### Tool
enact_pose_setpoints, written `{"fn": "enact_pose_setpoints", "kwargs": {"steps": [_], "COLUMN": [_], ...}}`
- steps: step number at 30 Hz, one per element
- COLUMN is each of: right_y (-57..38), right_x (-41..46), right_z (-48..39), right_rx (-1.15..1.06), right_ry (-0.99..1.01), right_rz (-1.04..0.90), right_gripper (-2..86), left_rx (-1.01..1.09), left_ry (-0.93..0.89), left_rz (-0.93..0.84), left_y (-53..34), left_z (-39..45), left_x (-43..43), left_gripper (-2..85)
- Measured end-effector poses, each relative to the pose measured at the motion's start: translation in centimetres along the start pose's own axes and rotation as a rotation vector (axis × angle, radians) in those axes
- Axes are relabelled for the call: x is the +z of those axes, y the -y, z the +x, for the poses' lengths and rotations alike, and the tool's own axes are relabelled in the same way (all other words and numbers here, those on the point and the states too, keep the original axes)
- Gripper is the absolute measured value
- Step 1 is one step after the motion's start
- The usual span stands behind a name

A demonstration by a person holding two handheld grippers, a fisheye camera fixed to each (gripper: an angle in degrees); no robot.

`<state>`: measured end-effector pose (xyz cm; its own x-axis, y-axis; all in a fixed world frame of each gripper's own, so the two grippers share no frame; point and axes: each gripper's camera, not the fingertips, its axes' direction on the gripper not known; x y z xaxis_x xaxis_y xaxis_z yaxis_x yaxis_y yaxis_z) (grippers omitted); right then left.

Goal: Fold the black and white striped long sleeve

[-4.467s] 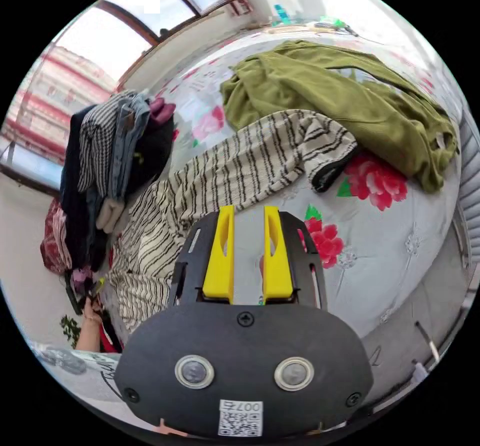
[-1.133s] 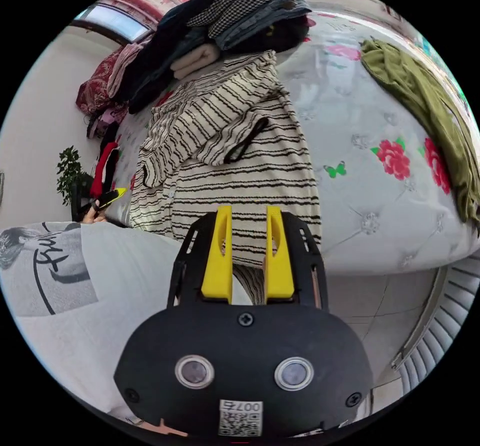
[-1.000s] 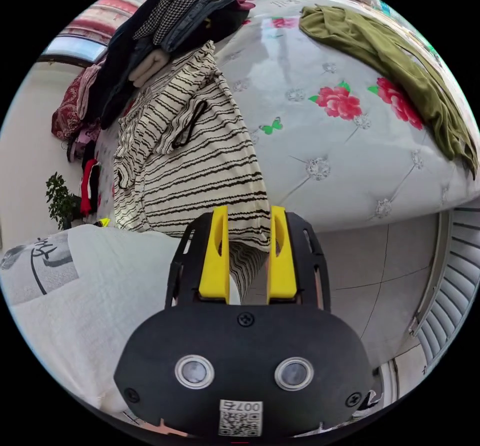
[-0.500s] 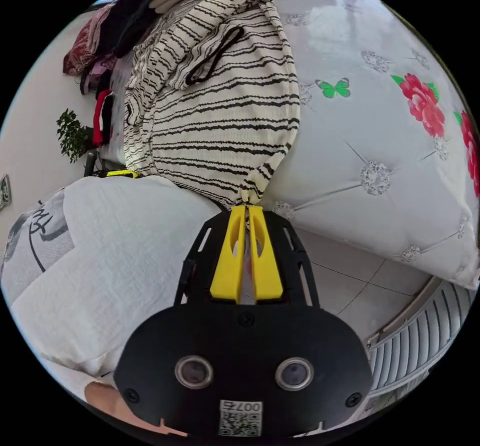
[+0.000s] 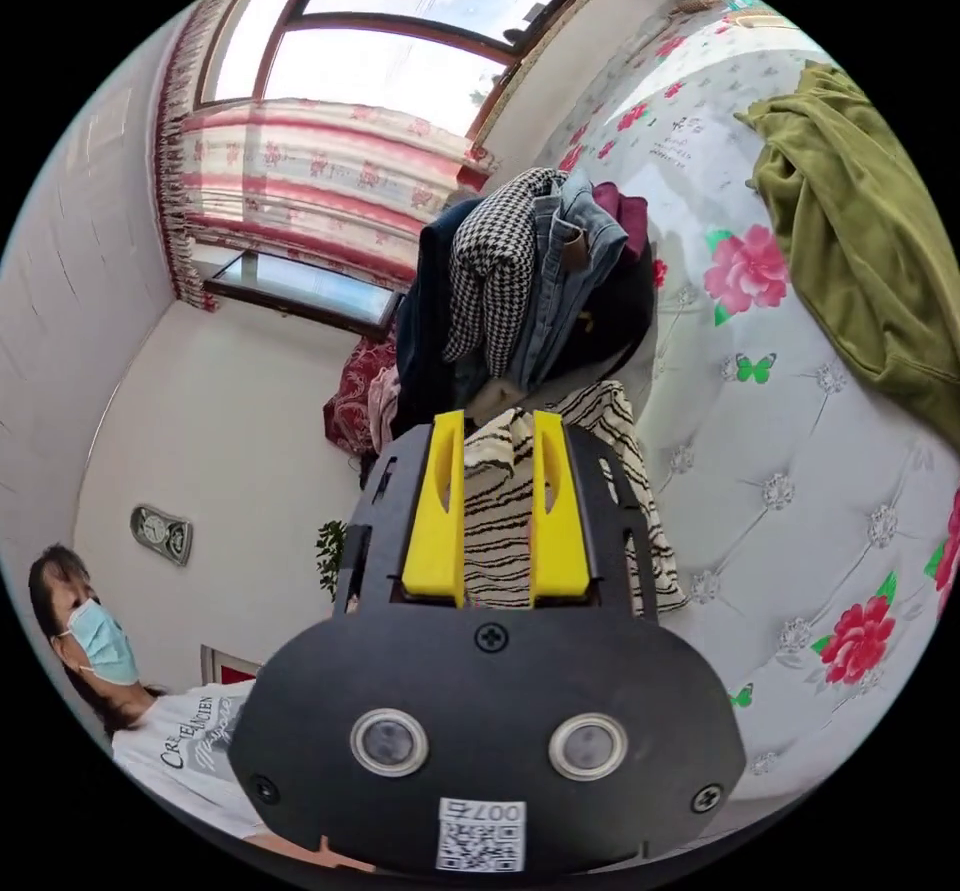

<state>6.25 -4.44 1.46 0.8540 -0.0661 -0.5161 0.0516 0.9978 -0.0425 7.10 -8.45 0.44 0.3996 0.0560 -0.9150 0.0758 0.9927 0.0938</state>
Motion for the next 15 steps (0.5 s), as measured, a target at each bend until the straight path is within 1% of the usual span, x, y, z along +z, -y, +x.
{"fn": "enact_pose_setpoints", "kwargs": {"steps": [3,7,9,13,15], "right_y": [-1.4,-6.9,-11.1,-15.4,-16.3], "right_x": [2.4,3.1,2.4,1.2,1.4], "right_z": [2.4,7.2,10.5,13.2,13.5], "right_rx": [0.052,0.125,0.235,0.376,0.396], "right_ry": [-0.123,-0.181,-0.199,-0.144,-0.095], "right_rz": [-0.064,-0.122,-0.119,-0.065,-0.032], "right_gripper": [8.6,9.5,9.7,9.7,9.2], "left_rx": [-0.001,0.003,-0.021,-0.078,-0.065], "left_ry": [0.094,0.171,0.213,0.140,0.133], "left_rz": [0.026,-0.094,-0.142,-0.134,-0.189], "left_y": [0.2,-2.7,-5.8,-9.9,-10.9], "left_z": [-0.9,-3.5,-5.2,-6.1,-5.7], "left_x": [-0.1,-0.7,-2.0,-3.9,-3.1], "left_gripper": [12.7,12.6,12.9,13.9,13.9]}}
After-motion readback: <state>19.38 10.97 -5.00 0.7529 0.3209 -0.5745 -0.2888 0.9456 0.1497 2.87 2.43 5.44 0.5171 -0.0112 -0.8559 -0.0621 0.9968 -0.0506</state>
